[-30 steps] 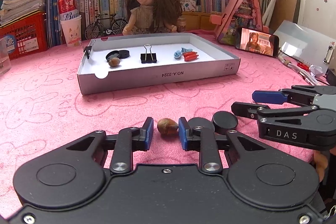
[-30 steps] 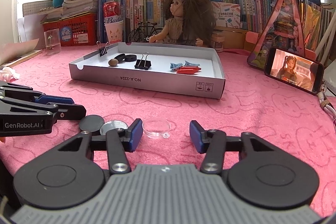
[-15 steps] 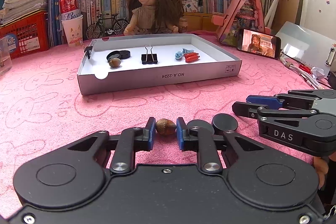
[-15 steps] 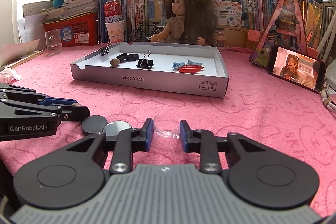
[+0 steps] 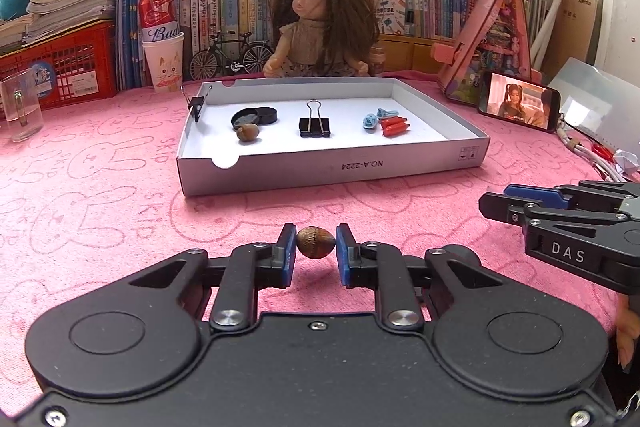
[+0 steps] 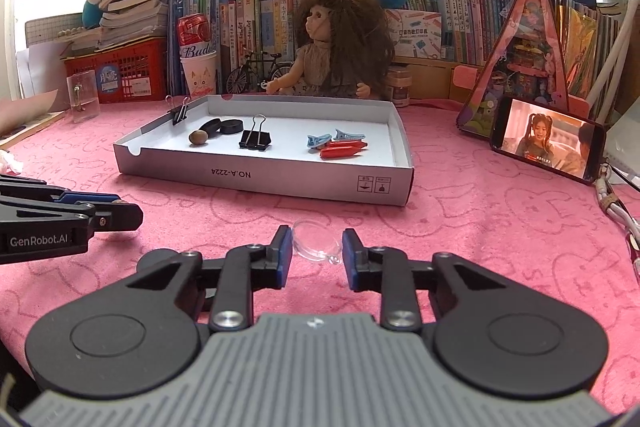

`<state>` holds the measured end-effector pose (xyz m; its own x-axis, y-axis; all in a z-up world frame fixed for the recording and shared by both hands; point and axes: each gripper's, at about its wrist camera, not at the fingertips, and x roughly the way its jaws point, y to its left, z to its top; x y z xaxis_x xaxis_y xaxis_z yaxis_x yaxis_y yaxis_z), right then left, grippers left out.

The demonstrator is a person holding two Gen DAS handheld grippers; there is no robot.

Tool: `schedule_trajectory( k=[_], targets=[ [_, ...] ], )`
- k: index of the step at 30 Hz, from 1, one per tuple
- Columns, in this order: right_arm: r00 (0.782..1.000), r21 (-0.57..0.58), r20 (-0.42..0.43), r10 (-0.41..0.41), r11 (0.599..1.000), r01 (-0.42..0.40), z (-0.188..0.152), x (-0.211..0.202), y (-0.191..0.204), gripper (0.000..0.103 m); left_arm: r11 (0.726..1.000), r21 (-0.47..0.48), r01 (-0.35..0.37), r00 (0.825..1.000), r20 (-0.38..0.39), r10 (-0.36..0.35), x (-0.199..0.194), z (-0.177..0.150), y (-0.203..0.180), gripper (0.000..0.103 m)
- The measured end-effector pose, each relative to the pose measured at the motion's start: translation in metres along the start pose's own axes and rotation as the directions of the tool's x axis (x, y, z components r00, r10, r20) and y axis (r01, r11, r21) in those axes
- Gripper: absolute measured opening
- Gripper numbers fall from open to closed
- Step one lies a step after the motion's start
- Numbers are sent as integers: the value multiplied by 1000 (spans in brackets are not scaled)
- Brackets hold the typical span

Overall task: Organize rigid objects
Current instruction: 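Carry the acorn and the clear lid over the white tray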

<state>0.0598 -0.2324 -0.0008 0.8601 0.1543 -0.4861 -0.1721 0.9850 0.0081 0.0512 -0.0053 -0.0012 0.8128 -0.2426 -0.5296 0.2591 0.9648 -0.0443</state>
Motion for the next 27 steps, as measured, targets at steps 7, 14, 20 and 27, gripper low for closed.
schedule_trajectory(
  k=[7,14,20,27],
  targets=[
    [1000,3,11,-24,1000,24,9,2,-1,32,1000,-18,-19,999,32,20,3,18,7,19],
    [999,27,32,-41,999,40,24,6,-8,32,999,-31,-31,998,57,33,8,36,13,20],
    [997,41,45,-57,998,55,32,13,-13,32,998,-52,-41,998,55,44,17,45,18,20],
    [997,83,51,-63,995,59,44,25,-19,32,995,-83,-48,997,61,54,29,58,25,20]
  ],
)
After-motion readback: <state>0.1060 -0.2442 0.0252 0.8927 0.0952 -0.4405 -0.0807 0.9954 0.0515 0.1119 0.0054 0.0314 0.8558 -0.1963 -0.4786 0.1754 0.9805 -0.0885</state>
